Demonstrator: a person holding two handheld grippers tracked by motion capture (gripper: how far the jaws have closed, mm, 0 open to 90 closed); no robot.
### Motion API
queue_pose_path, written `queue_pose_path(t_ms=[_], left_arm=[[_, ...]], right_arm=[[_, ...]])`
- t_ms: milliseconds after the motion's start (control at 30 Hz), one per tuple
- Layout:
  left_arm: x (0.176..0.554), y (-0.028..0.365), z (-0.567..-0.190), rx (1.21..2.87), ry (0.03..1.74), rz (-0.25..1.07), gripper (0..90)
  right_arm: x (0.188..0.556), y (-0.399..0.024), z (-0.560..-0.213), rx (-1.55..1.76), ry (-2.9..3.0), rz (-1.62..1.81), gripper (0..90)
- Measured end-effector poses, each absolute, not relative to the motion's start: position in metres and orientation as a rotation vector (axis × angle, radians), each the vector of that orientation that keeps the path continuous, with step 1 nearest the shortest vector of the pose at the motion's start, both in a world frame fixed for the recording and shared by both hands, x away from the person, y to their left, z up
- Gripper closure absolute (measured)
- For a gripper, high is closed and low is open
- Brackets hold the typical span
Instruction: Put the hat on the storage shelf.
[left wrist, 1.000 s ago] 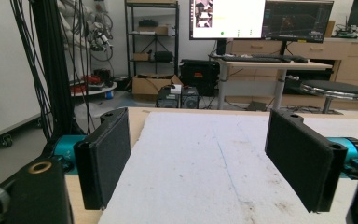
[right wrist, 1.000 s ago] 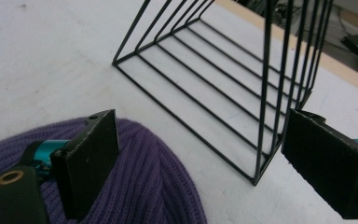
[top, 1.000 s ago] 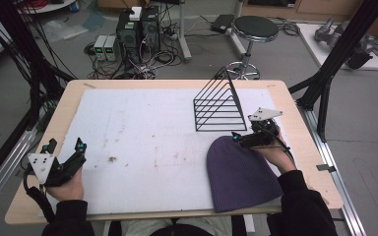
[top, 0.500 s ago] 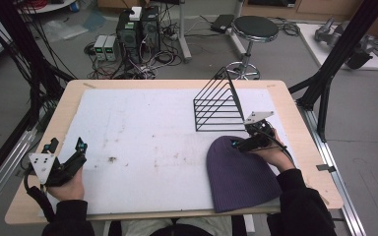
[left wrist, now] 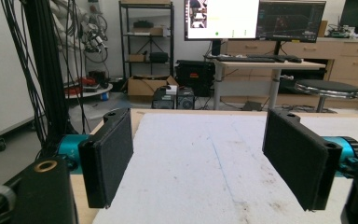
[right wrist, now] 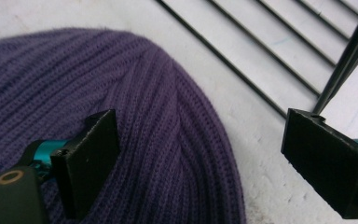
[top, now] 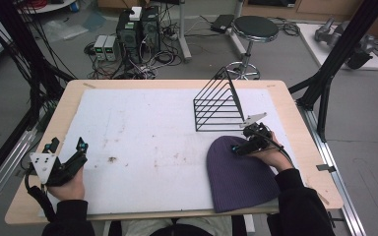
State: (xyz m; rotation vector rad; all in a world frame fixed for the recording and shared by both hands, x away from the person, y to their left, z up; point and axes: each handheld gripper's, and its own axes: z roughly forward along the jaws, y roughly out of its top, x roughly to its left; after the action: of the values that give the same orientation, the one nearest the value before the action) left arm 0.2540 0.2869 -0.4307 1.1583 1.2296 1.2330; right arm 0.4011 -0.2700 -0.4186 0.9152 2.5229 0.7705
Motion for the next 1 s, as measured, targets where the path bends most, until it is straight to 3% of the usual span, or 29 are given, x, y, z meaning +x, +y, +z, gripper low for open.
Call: queue_pose_path(t_ms=[600, 800, 1000], left_arm=[[0.254, 0.286, -0.431, 1.165, 1.225, 1.232, 24.9], [0.254, 0.286, -0.430, 1.165, 1.224, 1.230, 24.9], [0.254, 0.285, -0.431, 1.163, 1.223, 1.227, 25.0]], right_arm=[[0.406, -0.278, -0.432, 1.009, 2.541, 0.769, 11.3], [0.404, -0.277, -0.430, 1.000, 2.584, 0.800, 26.5], [0.407, -0.282, -0.431, 1.110, 2.616, 0.850, 32.5]])
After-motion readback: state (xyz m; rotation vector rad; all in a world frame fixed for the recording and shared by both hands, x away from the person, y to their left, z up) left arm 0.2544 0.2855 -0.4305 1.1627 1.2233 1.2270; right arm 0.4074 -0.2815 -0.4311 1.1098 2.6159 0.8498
